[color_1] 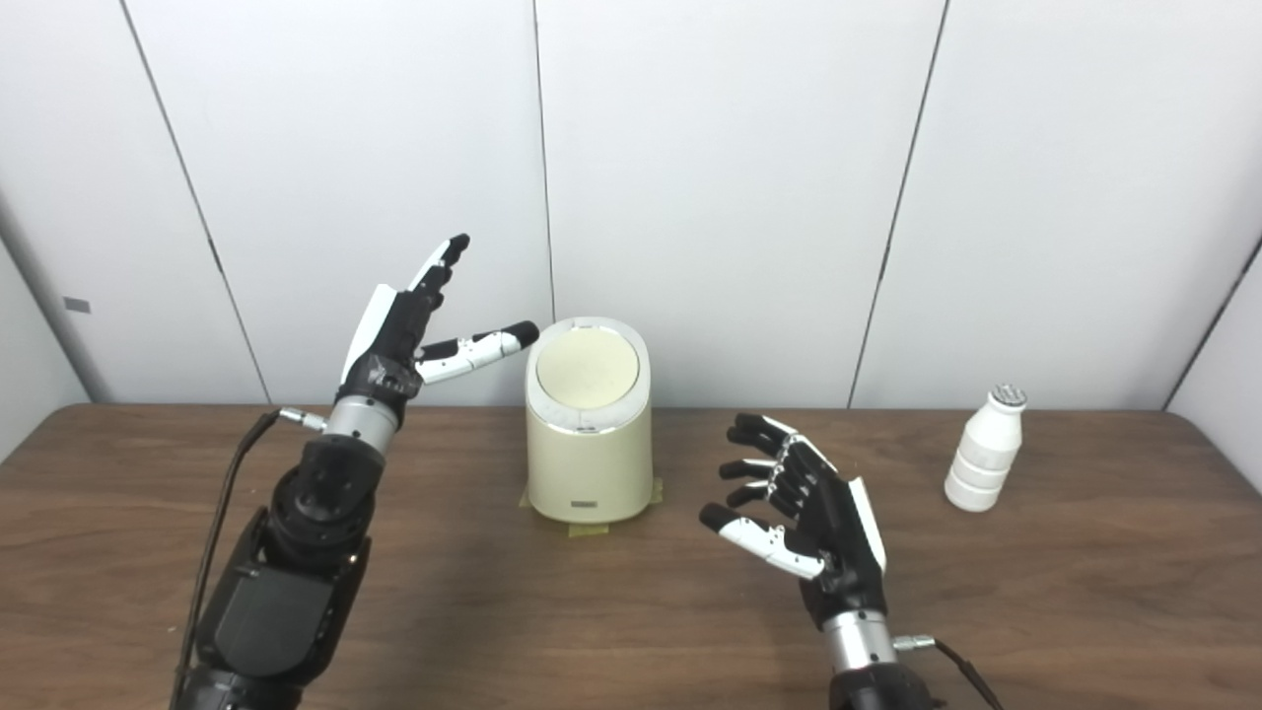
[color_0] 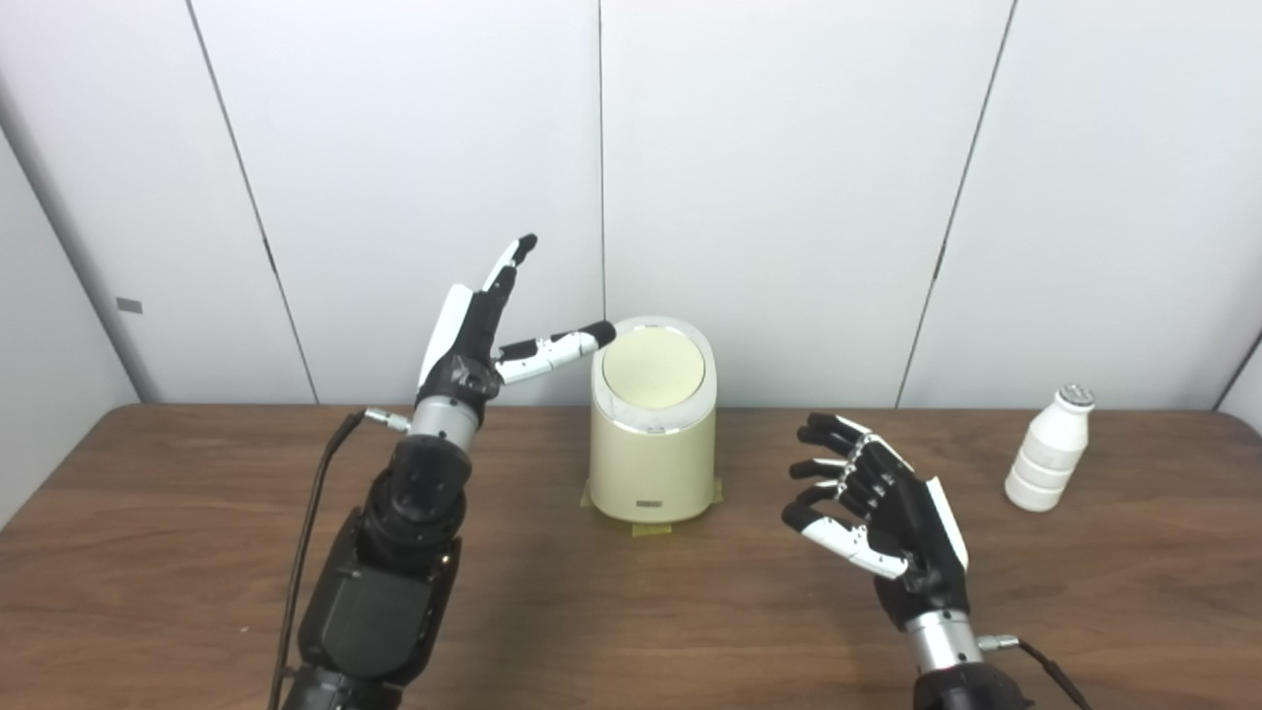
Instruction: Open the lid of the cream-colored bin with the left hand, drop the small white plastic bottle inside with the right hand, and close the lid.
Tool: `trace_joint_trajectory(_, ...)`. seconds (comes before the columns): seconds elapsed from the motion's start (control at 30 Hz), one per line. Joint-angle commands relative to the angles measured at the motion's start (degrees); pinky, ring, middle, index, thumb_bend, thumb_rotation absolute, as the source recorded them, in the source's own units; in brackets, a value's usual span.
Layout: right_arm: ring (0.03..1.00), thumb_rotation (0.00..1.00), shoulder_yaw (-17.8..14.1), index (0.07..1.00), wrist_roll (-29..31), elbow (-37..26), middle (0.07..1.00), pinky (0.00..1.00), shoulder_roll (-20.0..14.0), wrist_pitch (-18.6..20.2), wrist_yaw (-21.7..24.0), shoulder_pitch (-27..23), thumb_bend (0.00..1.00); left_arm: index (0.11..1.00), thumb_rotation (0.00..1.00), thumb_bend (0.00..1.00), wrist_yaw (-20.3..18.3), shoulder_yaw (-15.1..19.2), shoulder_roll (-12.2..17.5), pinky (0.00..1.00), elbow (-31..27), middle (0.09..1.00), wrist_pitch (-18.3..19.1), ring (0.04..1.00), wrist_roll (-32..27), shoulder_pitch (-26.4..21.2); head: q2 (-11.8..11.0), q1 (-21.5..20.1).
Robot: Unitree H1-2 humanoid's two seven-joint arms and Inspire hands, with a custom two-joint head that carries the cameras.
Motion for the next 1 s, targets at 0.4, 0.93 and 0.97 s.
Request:
trace_joint_trajectory(0.4,0.615,0.26,0.26,0.728,0.08,-2.22,0.745,0.47,0.38,-1.89,-0.37,-2.35,0.74,1.0,0.25,0.99,1.56,-5.57,1.64,1.0,5.71,1.0,-1.59,1.0,9.34,-5.14,0.31,-0.49)
trace_joint_trajectory(0.93,0.615,0.26,0.72,0.731,-1.81,-3.65,0.743,0.46,0.96,-1.44,-1.44,-1.92,0.71,1.0,0.23,0.94,3.27,-7.74,1.32,0.94,10.01,1.0,-0.62,1.0,15.21,-7.38,0.61,-1.34)
trace_joint_trajectory(0.97,0.614,0.26,0.7,0.733,-1.93,-3.56,0.742,0.46,0.99,-1.55,-1.51,-1.92,0.71,1.0,0.24,0.94,3.49,-7.84,1.23,0.93,10.42,1.0,-0.49,1.0,15.38,-7.56,0.61,-1.38)
